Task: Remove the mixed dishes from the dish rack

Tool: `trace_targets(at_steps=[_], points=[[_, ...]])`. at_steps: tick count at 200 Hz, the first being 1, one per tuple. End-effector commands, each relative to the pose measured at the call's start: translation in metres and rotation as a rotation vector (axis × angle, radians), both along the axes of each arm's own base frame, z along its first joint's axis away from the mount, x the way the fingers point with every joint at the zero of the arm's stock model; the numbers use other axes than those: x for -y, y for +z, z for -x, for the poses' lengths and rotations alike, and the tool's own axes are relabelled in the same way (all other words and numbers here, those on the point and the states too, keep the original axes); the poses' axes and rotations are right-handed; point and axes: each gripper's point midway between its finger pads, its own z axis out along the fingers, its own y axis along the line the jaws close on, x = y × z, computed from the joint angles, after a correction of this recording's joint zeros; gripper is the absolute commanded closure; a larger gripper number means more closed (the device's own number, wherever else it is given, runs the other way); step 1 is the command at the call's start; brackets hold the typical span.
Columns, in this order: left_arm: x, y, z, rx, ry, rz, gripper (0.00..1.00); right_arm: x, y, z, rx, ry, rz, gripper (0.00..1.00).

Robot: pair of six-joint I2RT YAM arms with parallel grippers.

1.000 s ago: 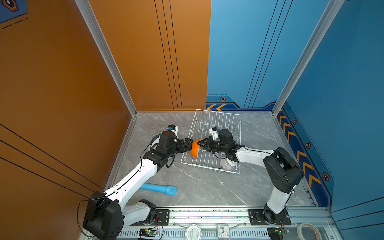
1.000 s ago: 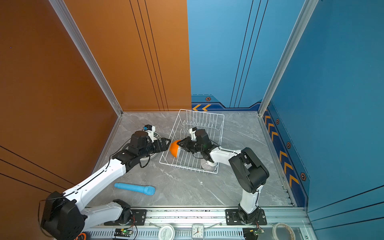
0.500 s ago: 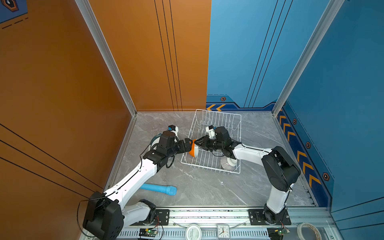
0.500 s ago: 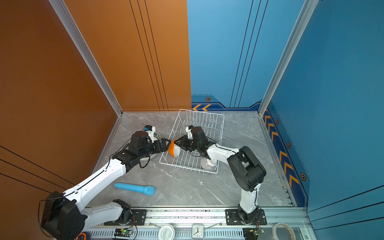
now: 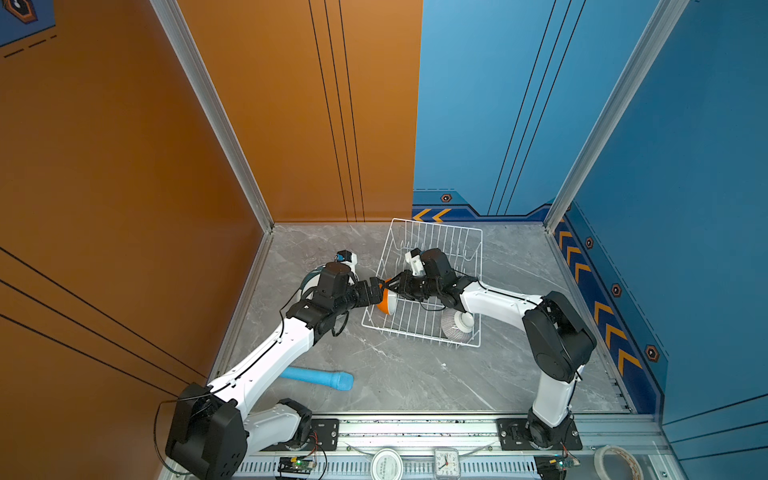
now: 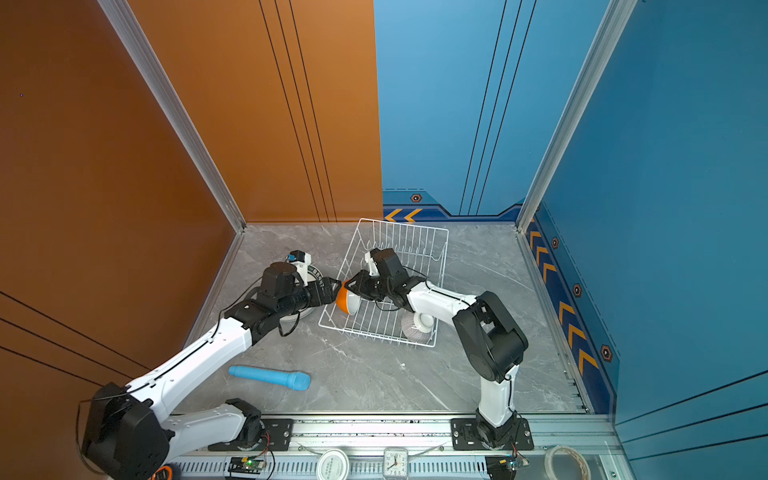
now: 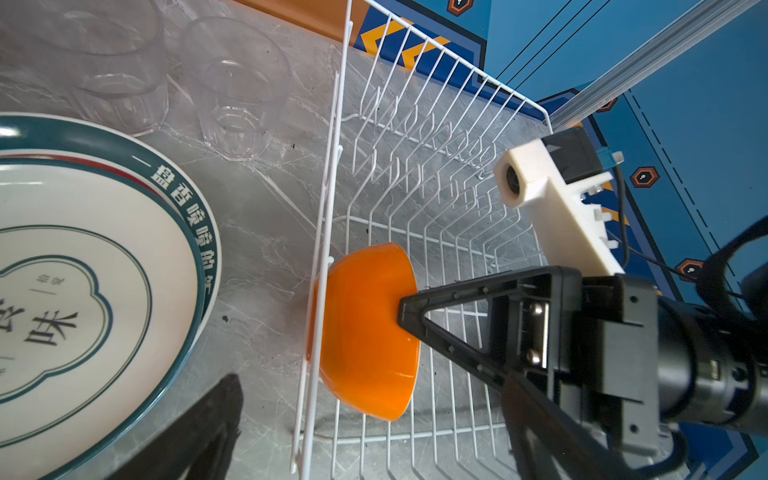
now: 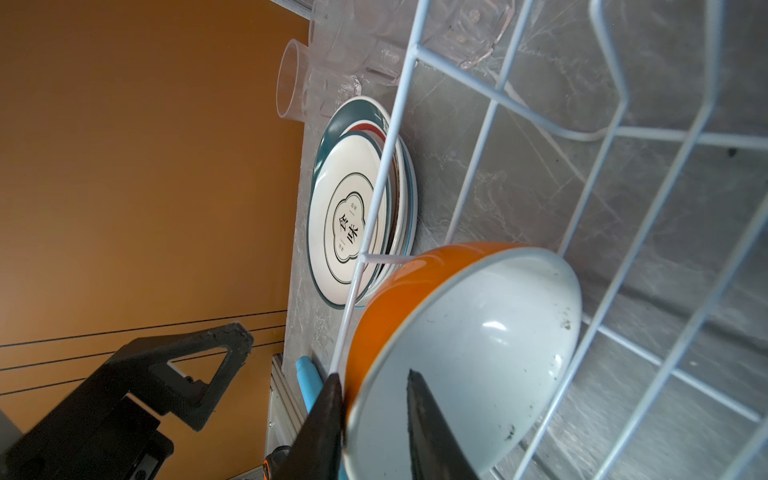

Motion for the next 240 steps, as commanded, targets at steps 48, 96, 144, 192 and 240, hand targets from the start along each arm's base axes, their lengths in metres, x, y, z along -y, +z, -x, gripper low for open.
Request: trace_targets(at_steps=[48, 96, 144, 192, 240], points=[[-0.004, 0.012, 0.000, 0.030, 0.007, -0.019, 0.02, -0.007, -0.029, 0.001, -0.032, 0.020, 0.116, 0.74], [-0.005, 0.012, 0.000, 0.031, 0.008, -0.020, 0.02, -0.006, -0.025, -0.002, -0.042, 0.001, 0.087, 0.83], [-0.005, 0.013, -0.001, 0.032, 0.011, -0.018, 0.02, 0.000, -0.013, -0.006, -0.019, -0.013, 0.085, 0.98], [-0.006, 0.014, -0.002, 0.036, 0.015, -0.020, 0.02, 0.016, -0.017, -0.007, 0.001, -0.030, 0.191, 1.00], [-0.006, 0.015, -0.001, 0.037, 0.014, -0.018, 0.02, 0.058, -0.042, -0.008, -0.026, -0.105, 0.339, 1.00]])
